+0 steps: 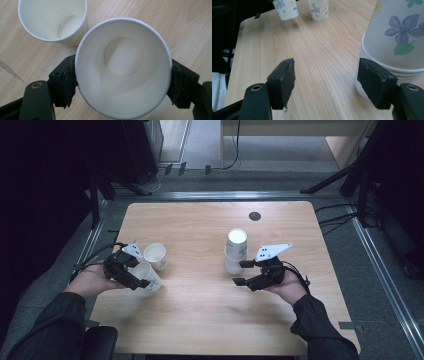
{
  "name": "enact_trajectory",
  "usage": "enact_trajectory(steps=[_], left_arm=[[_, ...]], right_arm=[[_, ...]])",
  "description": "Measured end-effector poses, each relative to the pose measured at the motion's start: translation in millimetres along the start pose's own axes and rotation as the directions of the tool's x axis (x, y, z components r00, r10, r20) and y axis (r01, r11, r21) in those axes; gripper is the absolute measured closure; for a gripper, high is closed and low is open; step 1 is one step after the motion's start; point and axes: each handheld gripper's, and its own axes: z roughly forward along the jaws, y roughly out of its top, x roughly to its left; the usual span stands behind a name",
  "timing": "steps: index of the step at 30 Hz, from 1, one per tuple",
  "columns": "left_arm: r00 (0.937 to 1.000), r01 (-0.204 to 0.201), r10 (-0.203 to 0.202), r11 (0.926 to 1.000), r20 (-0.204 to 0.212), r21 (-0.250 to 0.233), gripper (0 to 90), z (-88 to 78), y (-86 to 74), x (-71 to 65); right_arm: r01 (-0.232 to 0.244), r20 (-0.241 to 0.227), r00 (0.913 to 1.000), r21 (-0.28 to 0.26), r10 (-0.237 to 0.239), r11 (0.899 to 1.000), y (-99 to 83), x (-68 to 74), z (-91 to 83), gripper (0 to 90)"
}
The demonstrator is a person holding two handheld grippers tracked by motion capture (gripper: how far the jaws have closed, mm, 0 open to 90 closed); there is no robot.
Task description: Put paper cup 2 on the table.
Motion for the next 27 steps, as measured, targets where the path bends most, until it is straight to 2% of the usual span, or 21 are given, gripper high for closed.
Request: enact_trajectory(steps=[4,9,12,16,20,27], left_arm=[[0.9999,-0.002,0.002,0.9997,-0.010,0.024,22.3,5.2,0.8,0.8],[0.9985,-0.012,0.016,0.9971,-0.053,0.075,22.3,14.8,1.6,1.4],[0.9989,-0.009,0.012,0.9972,-0.046,0.075,22.3,18.5,1.5,1.2],[0.9979,-0.018,0.023,0.9957,-0.061,0.091,22.2,23.8,1.0,0.3],[0.9976,-0.023,0.029,0.9959,-0.063,0.087,21.7,24.4,1.9,-1.2],[0.9990,-0.008,0.012,0.9967,-0.044,0.081,19.7,25.3,2.5,-2.3]], right_arm=[[0.000,0.001,1.0000,-0.004,0.000,1.000,0.3,-0.1,-0.4,30.8],[0.000,0.001,1.0000,-0.005,0.000,1.000,0.3,-0.1,-0.4,30.8],[-0.001,0.001,1.0000,-0.006,0.001,1.000,0.5,0.2,-0.8,30.9],[-0.002,0.001,1.0000,-0.008,0.002,1.000,0.7,0.1,-1.4,30.9],[0.000,0.002,1.0000,-0.009,0.000,1.000,0.9,0.5,-1.1,31.0],[-0.001,0.001,1.0000,-0.011,0.001,1.000,1.0,0.3,-1.7,31.2]])
